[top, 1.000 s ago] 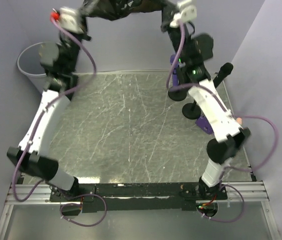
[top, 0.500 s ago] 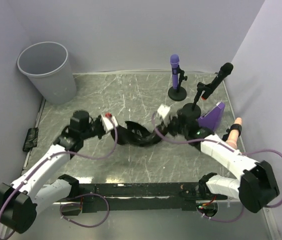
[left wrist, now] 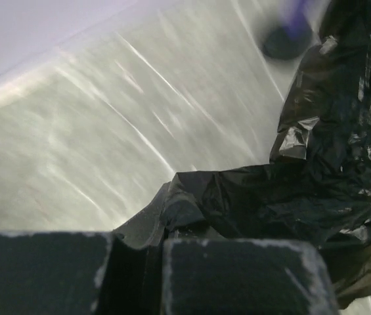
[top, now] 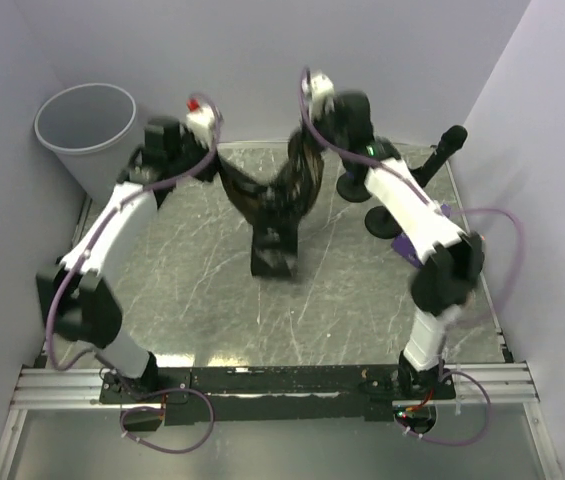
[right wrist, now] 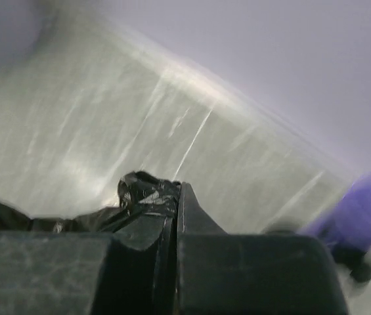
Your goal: Put the trash bags into the trash bin
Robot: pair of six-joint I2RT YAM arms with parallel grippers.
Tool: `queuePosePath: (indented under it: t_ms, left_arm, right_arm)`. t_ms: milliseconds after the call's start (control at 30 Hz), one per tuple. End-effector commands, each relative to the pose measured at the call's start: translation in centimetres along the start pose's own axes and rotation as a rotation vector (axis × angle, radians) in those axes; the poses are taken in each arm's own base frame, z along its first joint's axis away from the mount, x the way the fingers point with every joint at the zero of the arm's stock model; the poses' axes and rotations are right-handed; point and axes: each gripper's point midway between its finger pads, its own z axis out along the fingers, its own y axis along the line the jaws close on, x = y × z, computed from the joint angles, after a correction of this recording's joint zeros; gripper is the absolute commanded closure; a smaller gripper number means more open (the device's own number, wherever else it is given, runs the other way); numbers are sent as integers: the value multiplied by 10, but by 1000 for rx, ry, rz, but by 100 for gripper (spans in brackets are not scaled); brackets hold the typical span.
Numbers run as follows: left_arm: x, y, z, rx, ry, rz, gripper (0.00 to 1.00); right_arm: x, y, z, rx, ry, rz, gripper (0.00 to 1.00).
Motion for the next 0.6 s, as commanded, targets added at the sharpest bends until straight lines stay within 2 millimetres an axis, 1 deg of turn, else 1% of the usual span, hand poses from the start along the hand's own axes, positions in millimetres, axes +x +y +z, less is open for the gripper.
queuePosePath:
  t_ms: [0,33,67,100,133,167,200,233,267,300,333,367,400,433,467,500,533,567]
  left_arm:
    - [-94,75,-8,-211,-139,-133,99]
    - [-124,88,-17,-245,-204,-114,99]
    - [-161,98,-32,-289,-295,-92,99]
    - [-193,102,-48,-319,-385,-75,99]
    - [-232,101,-69,-345,-510,-37,99]
    - [-267,95,-95,-359,-637,0,99]
    - [-296,86,-120,-359,-756,26,99]
    - [-326,72,-153,-355,-901,77,99]
    - [-351,53,-187,-353,-1041,133,99]
    - [-365,36,-210,-363,-1138,198,99]
    - [-378,16,-229,-392,-1221,284,99]
    - [-385,2,-238,-444,-1261,359,99]
    - [-387,-10,-239,-484,-1294,409,99]
    - [-384,-20,-239,-500,-1324,431,99]
    - [-374,-25,-230,-504,-1339,446,99]
    - [-362,-32,-217,-486,-1333,467,99]
    - [-338,-36,-186,-457,-1254,516,99]
    - [-301,-44,-150,-397,-1148,601,99]
  right_arm:
    - [-106,-70,19,178,-148,14,100]
    - [-141,-79,15,205,-237,-16,100]
    - [-177,-85,5,234,-342,-47,100]
    - [-212,-88,-13,260,-457,-68,100]
    - [-244,-87,-36,272,-574,-81,100]
    - [-284,-82,-75,288,-733,-103,100]
    - [-293,-78,-90,303,-818,-117,100]
    - [-325,-65,-135,316,-983,-151,100]
    - [-350,-50,-172,316,-1100,-192,100]
    - [-370,-37,-203,327,-1180,-238,100]
    - [-382,-26,-220,336,-1229,-268,100]
    - [-387,-21,-228,358,-1258,-298,100]
    - [-386,-15,-230,365,-1276,-317,100]
    - [-379,-11,-223,370,-1271,-354,100]
    - [-364,-9,-203,371,-1229,-387,100]
    - [-341,-8,-177,373,-1162,-412,100]
    - [-311,-9,-148,378,-1083,-449,100]
    - [-265,-8,-112,374,-968,-501,100]
